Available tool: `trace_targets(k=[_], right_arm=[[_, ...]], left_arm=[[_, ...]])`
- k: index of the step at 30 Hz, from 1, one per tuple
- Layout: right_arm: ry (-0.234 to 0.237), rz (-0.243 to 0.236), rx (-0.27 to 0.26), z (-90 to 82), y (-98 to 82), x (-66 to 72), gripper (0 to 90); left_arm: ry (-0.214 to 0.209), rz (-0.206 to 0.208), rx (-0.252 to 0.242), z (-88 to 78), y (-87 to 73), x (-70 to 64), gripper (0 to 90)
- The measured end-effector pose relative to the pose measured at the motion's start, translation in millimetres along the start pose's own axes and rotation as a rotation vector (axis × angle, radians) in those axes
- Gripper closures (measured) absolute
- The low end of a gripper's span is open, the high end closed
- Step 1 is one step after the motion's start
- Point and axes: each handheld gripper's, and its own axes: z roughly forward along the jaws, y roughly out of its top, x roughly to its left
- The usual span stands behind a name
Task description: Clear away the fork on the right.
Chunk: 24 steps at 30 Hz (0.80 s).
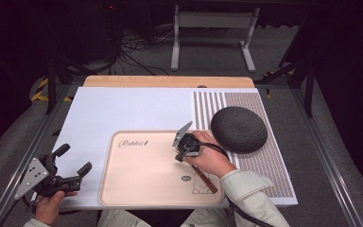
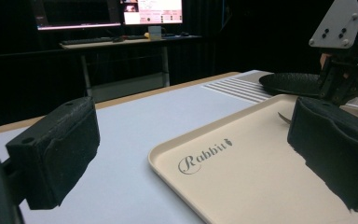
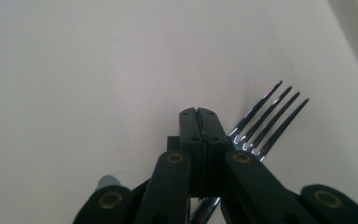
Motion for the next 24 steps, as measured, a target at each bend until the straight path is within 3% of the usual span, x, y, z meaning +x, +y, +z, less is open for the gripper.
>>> trace_targets(k=[12,24], right_arm=[[-0.025,-0.01,0.024,9.9,1.3,-6.8,90.0],[-0.047,0.01,0.041,9.7,0.4,-11.4,90.0]], left_arm=[[0.0,0.001,0.0,0.1,0.0,0.0,2.8],[-0.001,0.001,0.002,-0.3,0.3,-0.1,2.8]])
